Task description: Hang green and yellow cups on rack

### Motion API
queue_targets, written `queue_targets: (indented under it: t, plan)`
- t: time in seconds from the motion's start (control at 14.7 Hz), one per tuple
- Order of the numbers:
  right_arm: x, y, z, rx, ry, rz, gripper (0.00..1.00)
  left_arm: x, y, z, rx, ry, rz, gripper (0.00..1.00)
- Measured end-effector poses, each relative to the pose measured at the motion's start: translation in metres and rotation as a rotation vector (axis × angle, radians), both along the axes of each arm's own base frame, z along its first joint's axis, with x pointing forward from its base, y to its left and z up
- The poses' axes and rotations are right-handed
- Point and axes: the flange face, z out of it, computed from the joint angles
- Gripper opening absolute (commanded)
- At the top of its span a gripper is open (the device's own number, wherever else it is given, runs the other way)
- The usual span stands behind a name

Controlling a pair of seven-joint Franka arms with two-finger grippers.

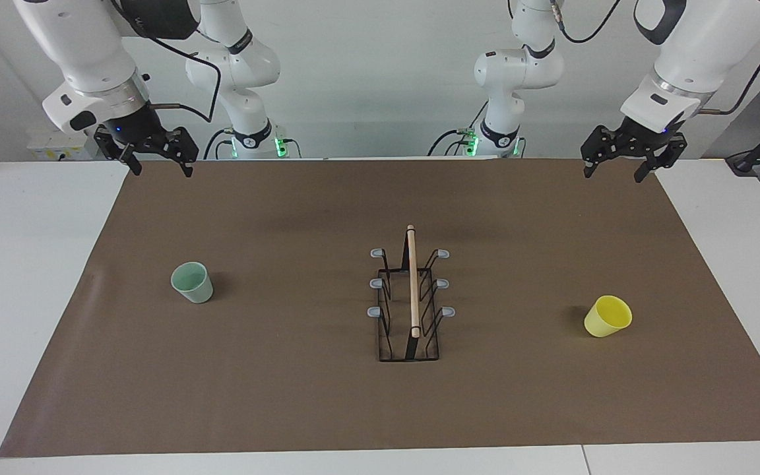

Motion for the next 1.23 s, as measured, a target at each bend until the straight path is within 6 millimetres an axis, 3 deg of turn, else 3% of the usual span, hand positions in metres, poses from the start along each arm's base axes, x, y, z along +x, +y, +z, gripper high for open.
queue_targets:
  t: [0.95,1.09,1.23]
  plan:
    - [0.001,0.004,-0.005,0.082,-0.028,-0.061,1.00,0.001,0.002,-0.002,-0.001,-0.007,0.010,1.00]
    - [0.003,0.003,-0.020,0.068,0.005,-0.032,1.00,0.005,0.013,-0.008,-0.001,-0.018,0.033,1.00]
    - [0.017,0.003,-0.052,0.059,0.055,-0.004,1.00,0.008,0.022,-0.015,-0.002,-0.031,0.050,1.00]
